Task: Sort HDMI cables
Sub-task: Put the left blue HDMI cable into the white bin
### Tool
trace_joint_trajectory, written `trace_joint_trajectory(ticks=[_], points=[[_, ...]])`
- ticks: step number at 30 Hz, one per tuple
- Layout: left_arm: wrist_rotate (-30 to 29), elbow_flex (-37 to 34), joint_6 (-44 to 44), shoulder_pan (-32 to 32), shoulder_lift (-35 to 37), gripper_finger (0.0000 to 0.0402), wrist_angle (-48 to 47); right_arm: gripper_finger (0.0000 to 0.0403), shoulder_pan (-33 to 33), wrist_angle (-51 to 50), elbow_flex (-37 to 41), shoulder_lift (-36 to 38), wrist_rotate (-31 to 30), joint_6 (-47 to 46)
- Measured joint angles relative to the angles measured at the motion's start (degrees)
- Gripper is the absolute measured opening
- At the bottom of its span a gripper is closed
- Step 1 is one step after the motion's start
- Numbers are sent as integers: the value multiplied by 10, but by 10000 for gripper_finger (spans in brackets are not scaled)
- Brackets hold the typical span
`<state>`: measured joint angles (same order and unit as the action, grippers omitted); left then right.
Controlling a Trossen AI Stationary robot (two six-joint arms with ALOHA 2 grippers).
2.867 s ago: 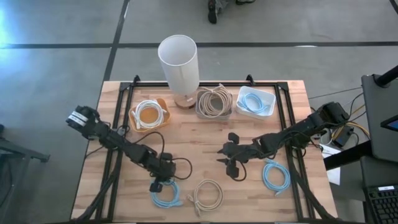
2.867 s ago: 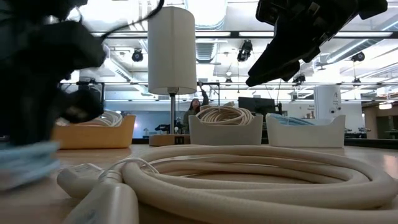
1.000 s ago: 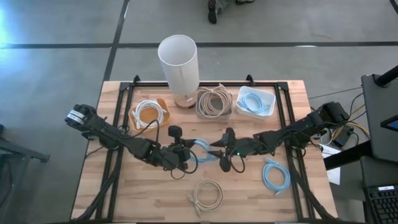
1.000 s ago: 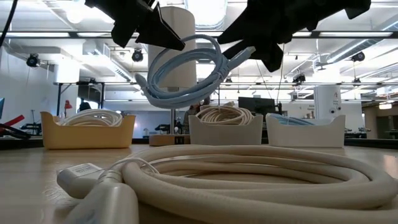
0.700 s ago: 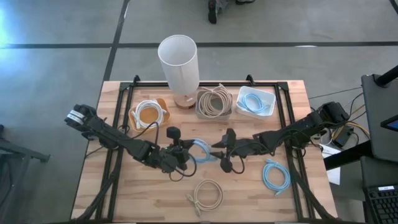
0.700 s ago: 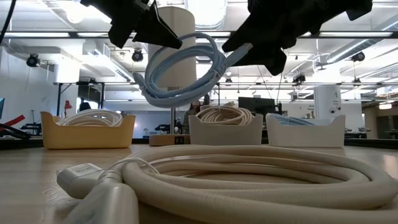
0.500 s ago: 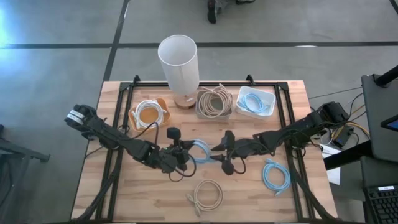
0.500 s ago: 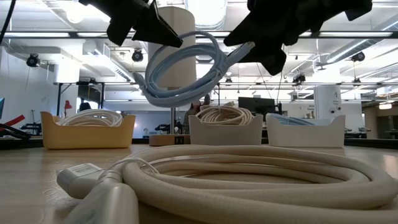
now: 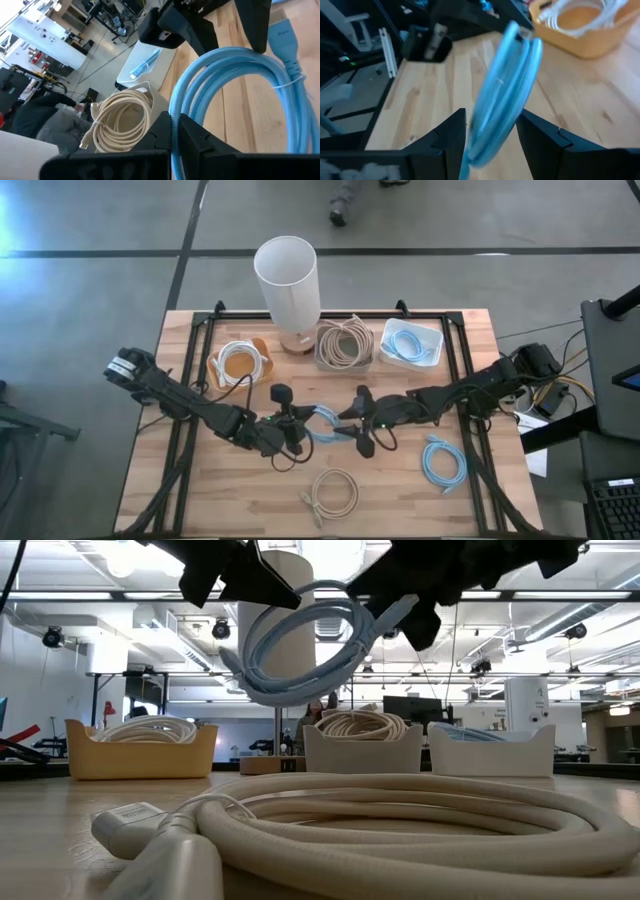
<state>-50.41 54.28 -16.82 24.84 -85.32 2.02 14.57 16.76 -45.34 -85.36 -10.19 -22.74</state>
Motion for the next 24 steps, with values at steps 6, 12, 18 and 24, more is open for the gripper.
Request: trace_joint_trajectory(ticks=[6,12,18,24], points=[[-1,0,0,0,0,13,25,169,-2,8,0,0,-11,5],[-5,0,-1,0,0,14,51,147,-2,7,0,0,-35,5],[-5,0,0,0,0,16,51,70,-2,1,0,0,-37,5],[-3,-1,1,0,1,16,50,32,-2,0,0,0,-39,4]])
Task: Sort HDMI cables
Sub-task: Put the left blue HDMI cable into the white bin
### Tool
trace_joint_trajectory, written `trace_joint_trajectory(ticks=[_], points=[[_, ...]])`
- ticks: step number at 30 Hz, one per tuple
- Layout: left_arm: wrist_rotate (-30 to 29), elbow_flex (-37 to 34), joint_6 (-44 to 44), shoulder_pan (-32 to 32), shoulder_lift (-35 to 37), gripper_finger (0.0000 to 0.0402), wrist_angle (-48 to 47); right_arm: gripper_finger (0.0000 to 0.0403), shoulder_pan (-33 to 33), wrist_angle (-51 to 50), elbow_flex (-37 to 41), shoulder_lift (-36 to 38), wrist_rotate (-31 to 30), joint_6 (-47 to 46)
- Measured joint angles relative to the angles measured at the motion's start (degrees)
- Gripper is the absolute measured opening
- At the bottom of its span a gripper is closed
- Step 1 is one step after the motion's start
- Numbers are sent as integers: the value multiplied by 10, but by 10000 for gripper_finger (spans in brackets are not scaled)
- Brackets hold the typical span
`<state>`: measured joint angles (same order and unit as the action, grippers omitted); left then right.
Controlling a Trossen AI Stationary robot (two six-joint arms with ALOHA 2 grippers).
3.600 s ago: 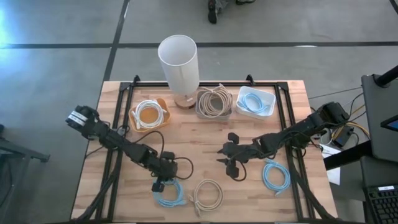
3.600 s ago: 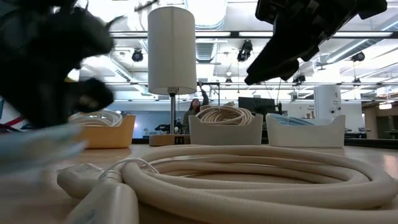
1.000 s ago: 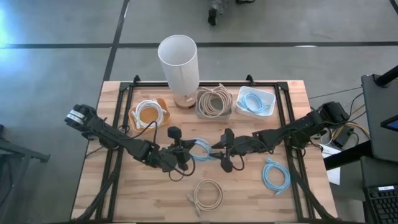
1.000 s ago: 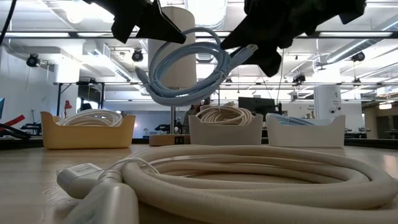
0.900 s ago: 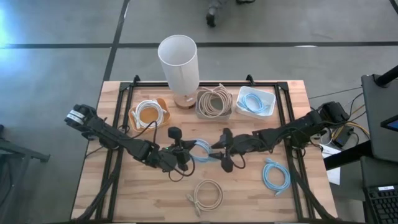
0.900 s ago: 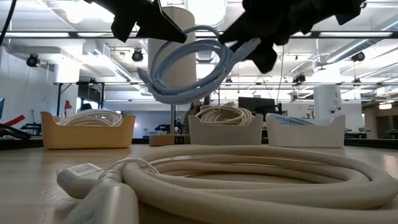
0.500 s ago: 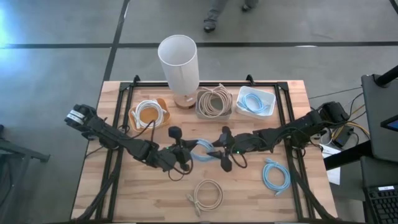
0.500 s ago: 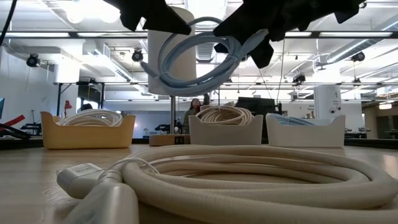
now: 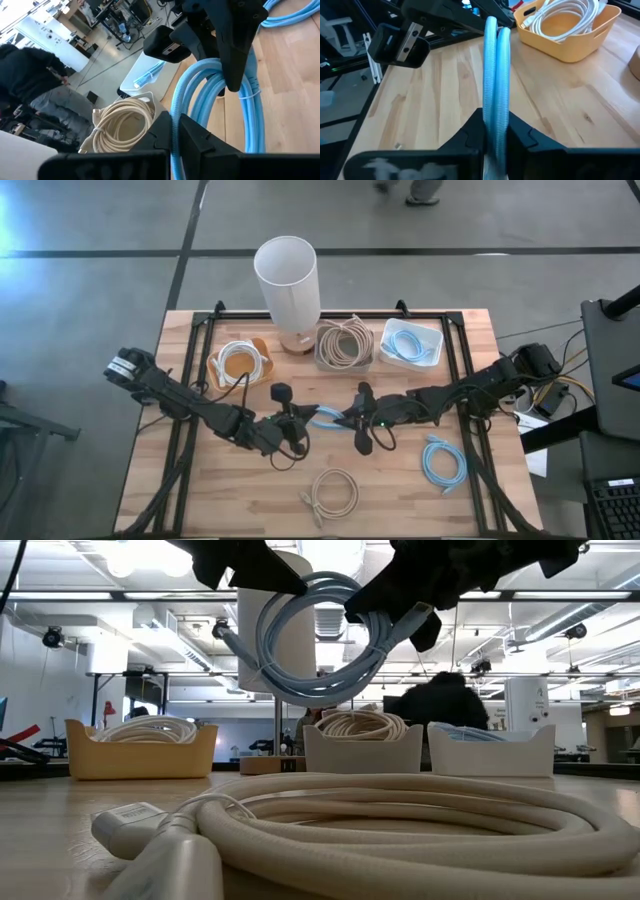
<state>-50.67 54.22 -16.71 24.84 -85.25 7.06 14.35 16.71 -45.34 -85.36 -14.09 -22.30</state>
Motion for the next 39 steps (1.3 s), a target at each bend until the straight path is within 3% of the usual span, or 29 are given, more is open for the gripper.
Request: trace_joint_trajectory(ticks=[5,13,18,24,28,32,35,39], points=[[12,0,1,0,0,26,-2,35,0,-3,0,0,0,-2],[19,0,4,0,0,100,-1,38,0,-40,-1,7,-16,0],[-58,0,4,-1,0,132,-1,38,-2,-212,-40,61,-43,-3],[-184,5,-15,-6,0,137,-1,38,-4,-502,-125,146,-171,-83],[-183,7,-16,-14,0,138,-2,38,-16,-719,-171,189,-268,-192],[-166,7,-16,-25,0,138,-4,38,-53,-860,-181,218,-285,-282],[-149,7,-16,-36,0,138,-3,38,-91,-868,-154,230,-285,-286],[-124,7,-13,-50,0,138,-2,38,-143,-848,-109,229,-285,-226]])
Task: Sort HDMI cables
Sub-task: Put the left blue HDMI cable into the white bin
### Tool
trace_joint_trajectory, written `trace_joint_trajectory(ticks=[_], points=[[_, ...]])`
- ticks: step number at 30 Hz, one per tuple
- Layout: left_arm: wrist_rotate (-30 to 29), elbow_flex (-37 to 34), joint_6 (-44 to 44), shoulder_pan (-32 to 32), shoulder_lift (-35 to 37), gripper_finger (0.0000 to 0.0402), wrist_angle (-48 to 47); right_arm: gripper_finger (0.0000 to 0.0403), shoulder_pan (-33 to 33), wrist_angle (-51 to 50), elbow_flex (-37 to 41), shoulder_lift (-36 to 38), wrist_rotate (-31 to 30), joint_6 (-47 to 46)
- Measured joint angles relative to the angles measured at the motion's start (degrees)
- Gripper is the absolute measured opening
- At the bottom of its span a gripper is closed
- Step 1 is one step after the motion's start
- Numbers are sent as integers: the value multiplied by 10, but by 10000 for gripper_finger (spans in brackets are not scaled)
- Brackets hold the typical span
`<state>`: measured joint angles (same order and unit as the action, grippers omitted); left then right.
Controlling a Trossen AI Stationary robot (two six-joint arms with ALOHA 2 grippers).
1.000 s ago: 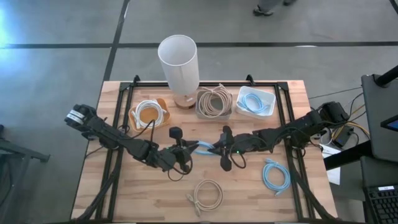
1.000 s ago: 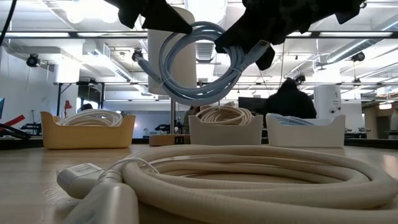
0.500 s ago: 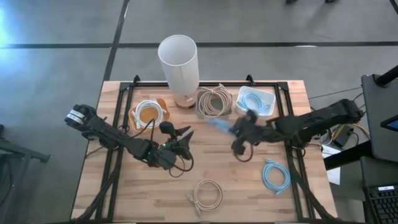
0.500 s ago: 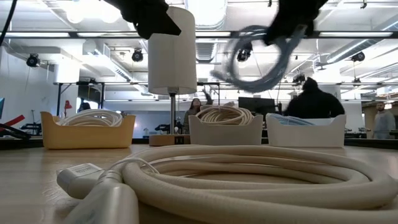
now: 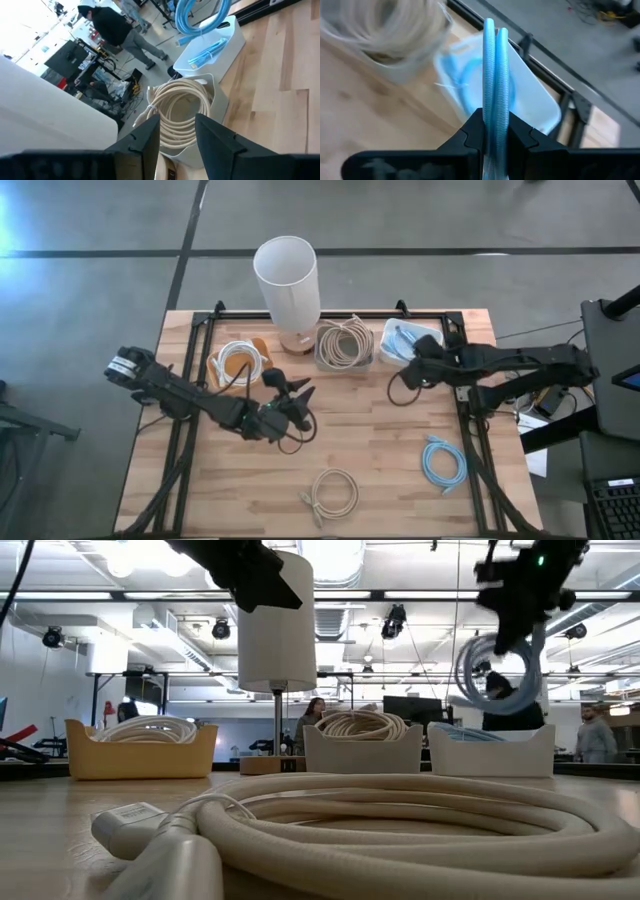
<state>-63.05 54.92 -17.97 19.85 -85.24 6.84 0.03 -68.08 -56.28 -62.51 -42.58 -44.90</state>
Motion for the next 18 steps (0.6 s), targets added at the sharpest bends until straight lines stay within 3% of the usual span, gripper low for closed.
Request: trace_joint_trajectory(ticks=[5,9,18], points=[[15,0,3,-6,0,138,0,38,-56,14,43,-21,-1,26],[17,0,2,-10,0,138,0,38,-79,30,68,-40,-37,41],[18,-1,2,-11,0,138,0,38,-87,176,96,-69,-39,172]])
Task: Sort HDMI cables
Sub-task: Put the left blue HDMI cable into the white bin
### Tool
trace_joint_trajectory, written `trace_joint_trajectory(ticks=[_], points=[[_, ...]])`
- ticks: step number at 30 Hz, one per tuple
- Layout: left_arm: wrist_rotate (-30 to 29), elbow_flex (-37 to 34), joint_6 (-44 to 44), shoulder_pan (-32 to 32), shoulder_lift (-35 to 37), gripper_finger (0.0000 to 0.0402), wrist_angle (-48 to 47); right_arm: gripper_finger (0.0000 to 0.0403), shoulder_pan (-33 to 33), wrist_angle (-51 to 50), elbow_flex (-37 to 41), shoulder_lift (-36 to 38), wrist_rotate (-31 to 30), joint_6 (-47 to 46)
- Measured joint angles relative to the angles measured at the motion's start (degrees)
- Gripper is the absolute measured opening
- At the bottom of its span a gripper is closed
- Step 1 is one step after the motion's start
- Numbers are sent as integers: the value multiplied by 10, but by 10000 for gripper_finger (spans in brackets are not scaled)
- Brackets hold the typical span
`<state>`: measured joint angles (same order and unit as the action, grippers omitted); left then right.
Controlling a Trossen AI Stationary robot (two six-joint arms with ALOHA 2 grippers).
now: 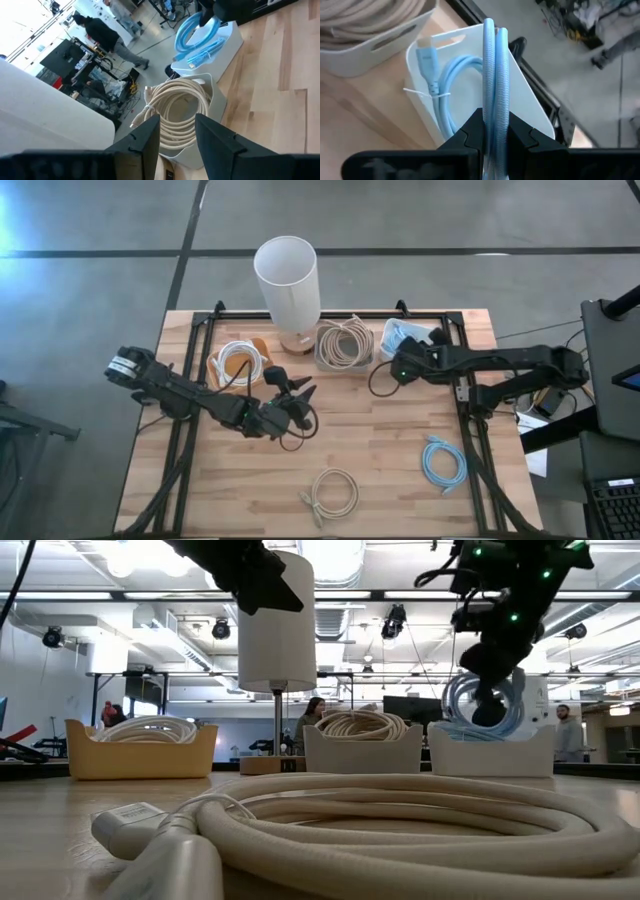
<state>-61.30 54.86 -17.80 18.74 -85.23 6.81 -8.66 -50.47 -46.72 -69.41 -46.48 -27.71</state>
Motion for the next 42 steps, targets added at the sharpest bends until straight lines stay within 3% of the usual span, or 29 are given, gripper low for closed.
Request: trace_joint_trajectory(ticks=[5,11,20,29,37,42], points=[[0,-7,2,0,0,138,-1,38,-10,1,1,-15,1,60],[1,-8,12,0,0,138,-9,45,-39,1,6,-31,47,61],[3,-8,12,0,0,138,-14,52,-64,0,6,-62,52,61],[3,-8,12,1,0,138,-16,108,-83,1,3,-97,77,85],[3,-8,11,0,0,138,-18,148,-85,19,3,-93,15,84],[3,-8,11,0,0,138,-19,164,-89,47,2,-83,81,99]])
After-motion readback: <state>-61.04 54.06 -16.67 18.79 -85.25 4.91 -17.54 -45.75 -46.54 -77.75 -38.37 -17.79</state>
